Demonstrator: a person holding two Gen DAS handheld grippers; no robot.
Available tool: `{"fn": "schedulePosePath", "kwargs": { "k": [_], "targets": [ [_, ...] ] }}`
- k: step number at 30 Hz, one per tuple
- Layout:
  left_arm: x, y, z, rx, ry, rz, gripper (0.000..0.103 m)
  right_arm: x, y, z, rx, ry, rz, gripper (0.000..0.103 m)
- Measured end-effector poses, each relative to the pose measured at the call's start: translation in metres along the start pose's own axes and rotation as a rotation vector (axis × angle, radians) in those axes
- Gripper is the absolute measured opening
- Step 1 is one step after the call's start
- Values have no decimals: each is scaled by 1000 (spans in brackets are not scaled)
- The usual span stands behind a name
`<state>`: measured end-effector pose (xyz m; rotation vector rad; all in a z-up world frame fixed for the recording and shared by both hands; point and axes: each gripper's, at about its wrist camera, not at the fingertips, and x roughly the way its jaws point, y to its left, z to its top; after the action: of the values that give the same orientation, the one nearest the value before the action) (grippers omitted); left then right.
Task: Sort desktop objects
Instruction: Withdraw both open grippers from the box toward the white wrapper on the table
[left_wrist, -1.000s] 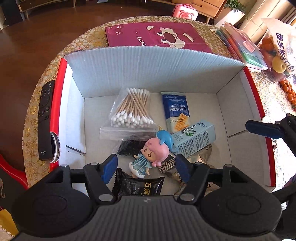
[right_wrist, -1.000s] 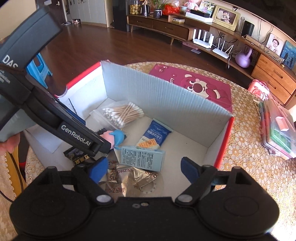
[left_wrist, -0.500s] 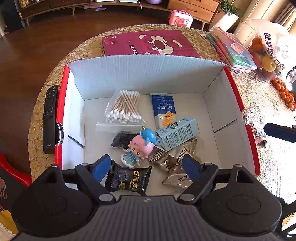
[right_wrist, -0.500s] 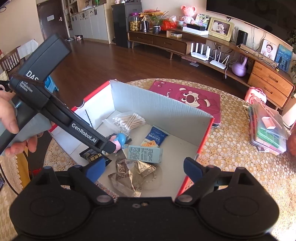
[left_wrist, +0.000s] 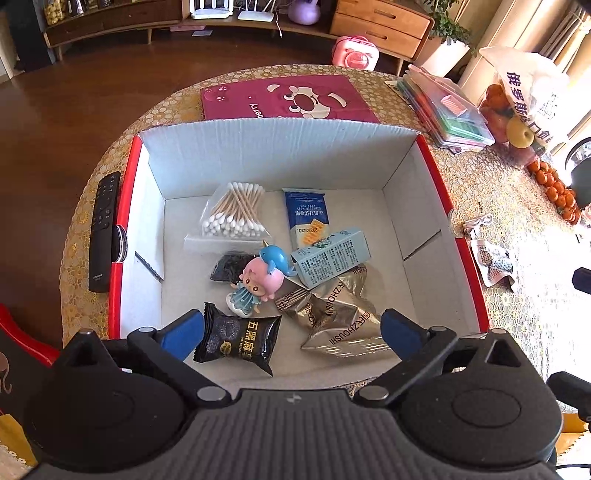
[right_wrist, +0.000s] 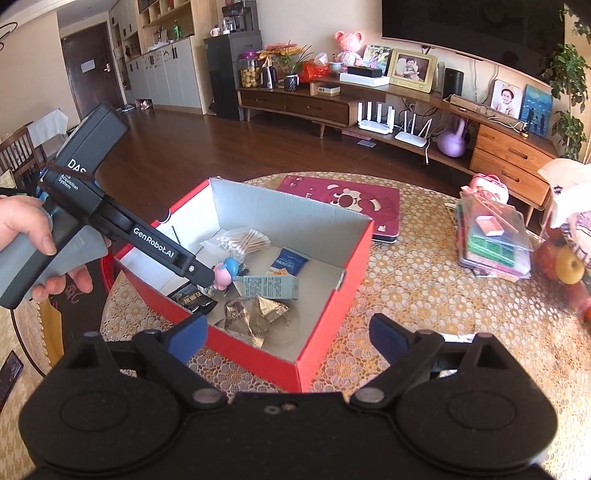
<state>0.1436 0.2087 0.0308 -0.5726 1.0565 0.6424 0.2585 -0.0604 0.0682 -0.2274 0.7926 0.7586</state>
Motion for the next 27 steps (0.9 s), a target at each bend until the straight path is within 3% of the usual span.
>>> {"fn": "schedulePosePath", "kwargs": {
  "k": [20, 27],
  "targets": [
    [-50, -41, -38, 41, -106, -25, 102, -73, -49, -65, 134, -59, -101, 95],
    [-57, -68, -50, 107, -137, -36, 102, -92, -60, -80, 149, -71, -131, 95]
  ]
}}
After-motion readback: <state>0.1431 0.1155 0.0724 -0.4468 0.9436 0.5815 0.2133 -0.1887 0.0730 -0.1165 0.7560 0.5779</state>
